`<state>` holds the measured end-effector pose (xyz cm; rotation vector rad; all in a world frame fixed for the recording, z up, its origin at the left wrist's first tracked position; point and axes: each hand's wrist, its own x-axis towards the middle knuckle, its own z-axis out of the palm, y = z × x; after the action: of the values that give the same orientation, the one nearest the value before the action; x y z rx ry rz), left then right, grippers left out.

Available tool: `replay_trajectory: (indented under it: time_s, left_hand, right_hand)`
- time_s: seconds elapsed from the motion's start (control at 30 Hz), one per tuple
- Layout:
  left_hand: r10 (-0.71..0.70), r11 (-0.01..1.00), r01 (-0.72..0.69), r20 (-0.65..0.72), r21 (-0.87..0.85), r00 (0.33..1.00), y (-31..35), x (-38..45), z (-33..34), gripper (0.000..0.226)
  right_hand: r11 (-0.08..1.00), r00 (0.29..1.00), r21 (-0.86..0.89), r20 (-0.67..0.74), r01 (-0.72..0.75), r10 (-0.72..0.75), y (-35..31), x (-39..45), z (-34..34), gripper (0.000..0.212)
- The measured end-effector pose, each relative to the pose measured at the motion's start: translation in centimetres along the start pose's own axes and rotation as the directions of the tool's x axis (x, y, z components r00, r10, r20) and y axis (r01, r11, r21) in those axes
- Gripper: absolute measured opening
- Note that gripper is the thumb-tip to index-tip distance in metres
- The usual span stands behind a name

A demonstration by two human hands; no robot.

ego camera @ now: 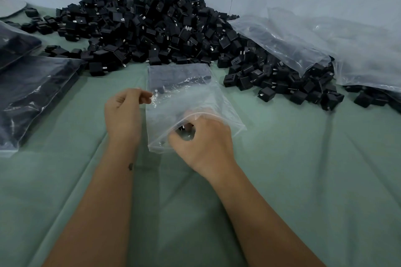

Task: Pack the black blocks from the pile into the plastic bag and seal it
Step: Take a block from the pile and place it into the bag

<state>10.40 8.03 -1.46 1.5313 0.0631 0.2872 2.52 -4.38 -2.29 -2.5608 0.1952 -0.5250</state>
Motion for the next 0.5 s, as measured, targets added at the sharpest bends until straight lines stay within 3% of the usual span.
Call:
replay_trajectory:
  time_s: [0.3, 0.5]
  left_hand:
    - [-0.027, 0.993, 0.035, -0.067, 0.114, 0.997, -0.9, 0.3, 0.1, 0.028]
    - [0.018, 0.929, -0.008, -0.025, 0.371, 1.0, -1.1, 0.4, 0.1, 0.026]
  right_hand:
    - [0.991, 0.995, -0.12, 0.084, 0.064, -0.054, 0.5, 0.0, 0.4, 0.025]
    - [0.991, 0.997, -0.126, 0.065, 0.054, -0.046, 1.2, 0.1, 0.6, 0.039]
